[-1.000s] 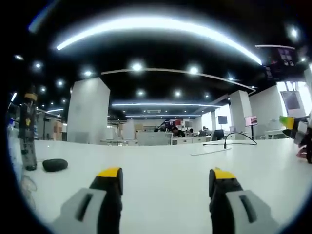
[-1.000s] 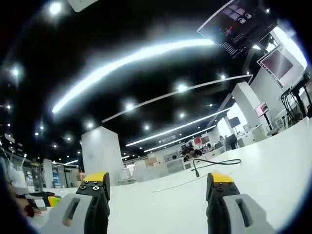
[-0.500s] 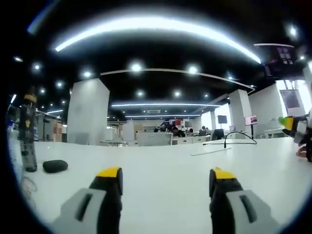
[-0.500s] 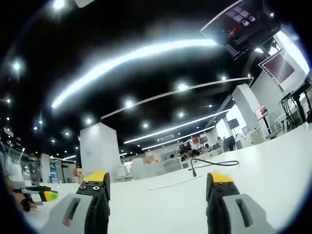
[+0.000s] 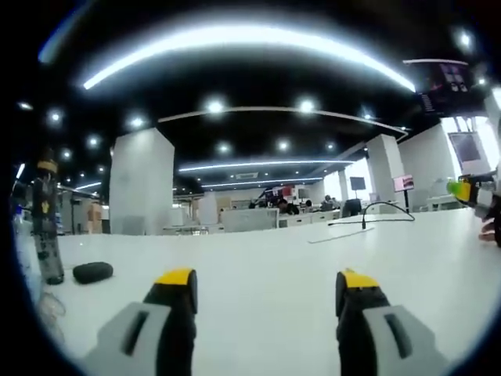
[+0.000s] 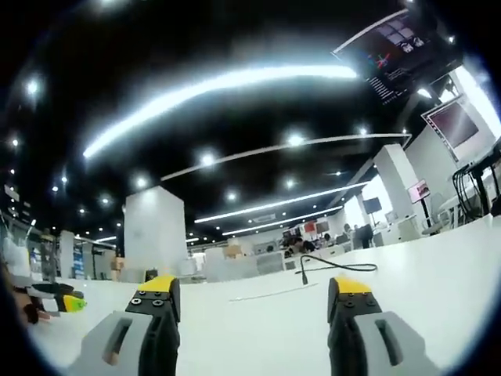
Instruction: Locate the USB plug end of the data cable currently connected to the USB port on the desk. Grip the plug, withdraw it from the port, and place it onto the desktop.
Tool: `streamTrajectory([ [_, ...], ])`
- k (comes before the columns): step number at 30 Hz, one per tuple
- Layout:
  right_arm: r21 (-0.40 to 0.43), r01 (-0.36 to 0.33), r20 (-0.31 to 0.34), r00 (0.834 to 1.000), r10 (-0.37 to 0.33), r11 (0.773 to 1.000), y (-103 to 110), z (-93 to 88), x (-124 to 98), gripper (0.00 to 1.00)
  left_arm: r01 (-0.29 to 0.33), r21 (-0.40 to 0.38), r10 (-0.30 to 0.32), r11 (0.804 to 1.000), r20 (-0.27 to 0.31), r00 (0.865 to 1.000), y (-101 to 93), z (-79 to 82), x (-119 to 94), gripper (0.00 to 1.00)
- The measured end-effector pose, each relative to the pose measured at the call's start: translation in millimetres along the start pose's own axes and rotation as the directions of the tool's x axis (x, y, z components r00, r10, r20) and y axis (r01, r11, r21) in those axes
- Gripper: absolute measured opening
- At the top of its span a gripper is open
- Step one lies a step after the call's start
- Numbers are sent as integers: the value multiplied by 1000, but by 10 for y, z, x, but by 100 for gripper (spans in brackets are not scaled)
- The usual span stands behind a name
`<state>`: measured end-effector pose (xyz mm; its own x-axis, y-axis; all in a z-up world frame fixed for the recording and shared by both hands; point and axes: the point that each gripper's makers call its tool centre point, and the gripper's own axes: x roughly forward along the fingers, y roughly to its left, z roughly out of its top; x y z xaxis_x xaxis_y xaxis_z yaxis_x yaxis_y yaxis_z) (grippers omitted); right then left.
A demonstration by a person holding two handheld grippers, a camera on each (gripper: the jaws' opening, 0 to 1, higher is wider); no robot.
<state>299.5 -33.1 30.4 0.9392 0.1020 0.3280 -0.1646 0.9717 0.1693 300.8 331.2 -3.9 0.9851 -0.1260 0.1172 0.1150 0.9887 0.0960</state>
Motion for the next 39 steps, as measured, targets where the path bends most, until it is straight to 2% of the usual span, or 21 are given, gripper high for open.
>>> streamTrajectory([
  [7, -32, -2, -15, 1000, 2, 999, 16, -29, -1, 74, -1, 6, 1, 1000, -3, 1000, 4, -3, 5, 69],
  [11, -48, 1, -24, 1000, -3, 999, 3, -48, 5, 73, -5, 18, 5, 1000, -12, 1000, 2, -19, 10, 63],
  [24, -58, -1, -32, 999, -1, 998, -72, -82, 37, 72, -13, 23, 13, 1000, -13, 1000, -10, -25, 29, 54],
  [39, -108, -3, -56, 998, -3, 994, -44, -125, 44, 71, -13, 18, 13, 1000, -4, 1000, -3, -5, 5, 52],
])
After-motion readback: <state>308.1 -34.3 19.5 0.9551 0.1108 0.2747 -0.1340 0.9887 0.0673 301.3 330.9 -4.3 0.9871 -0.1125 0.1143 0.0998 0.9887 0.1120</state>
